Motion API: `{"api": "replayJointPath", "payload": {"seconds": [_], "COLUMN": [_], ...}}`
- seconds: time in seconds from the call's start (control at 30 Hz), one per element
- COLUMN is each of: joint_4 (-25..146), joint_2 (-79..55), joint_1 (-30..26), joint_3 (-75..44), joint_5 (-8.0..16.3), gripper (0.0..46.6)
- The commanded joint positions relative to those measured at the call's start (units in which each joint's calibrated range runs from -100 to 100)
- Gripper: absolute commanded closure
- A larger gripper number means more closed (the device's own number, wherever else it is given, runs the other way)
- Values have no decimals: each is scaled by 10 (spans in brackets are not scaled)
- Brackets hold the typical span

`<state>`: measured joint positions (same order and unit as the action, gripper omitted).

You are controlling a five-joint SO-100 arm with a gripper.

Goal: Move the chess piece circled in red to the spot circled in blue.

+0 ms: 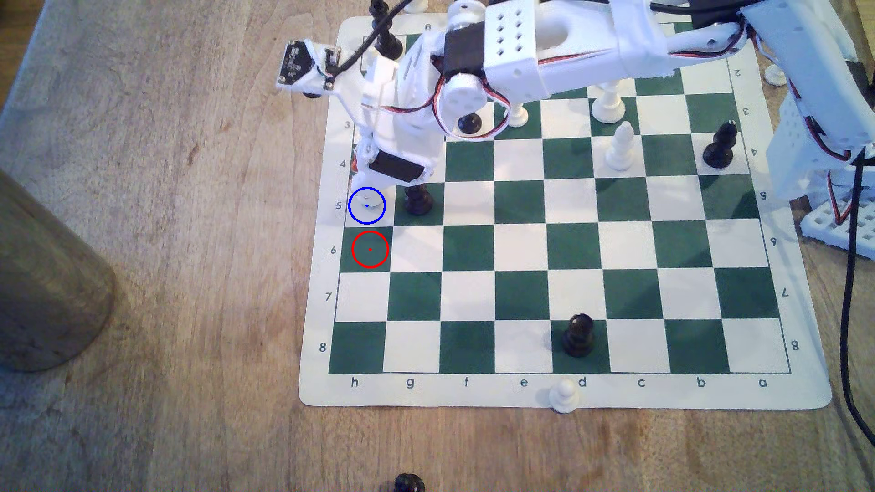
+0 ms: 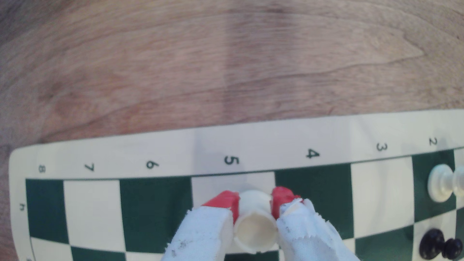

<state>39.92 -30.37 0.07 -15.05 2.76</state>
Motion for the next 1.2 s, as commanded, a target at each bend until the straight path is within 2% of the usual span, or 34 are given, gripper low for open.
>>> {"api": "replayJointPath", "payload": {"seconds": [0.0, 0.5, 0.57, 0.6, 0.77, 1.17], "joint_4": [10, 9, 10, 12, 15, 73], "joint_2": [22, 8, 7, 6, 9, 87], "joint_1": [-8, -11, -11, -11, -5, 5], "joint_3": [-60, -65, -65, -67, -67, -49], "joint_5": [-2, 0, 0, 0, 0, 5], "gripper": [460, 453, 429, 395, 283, 246]}}
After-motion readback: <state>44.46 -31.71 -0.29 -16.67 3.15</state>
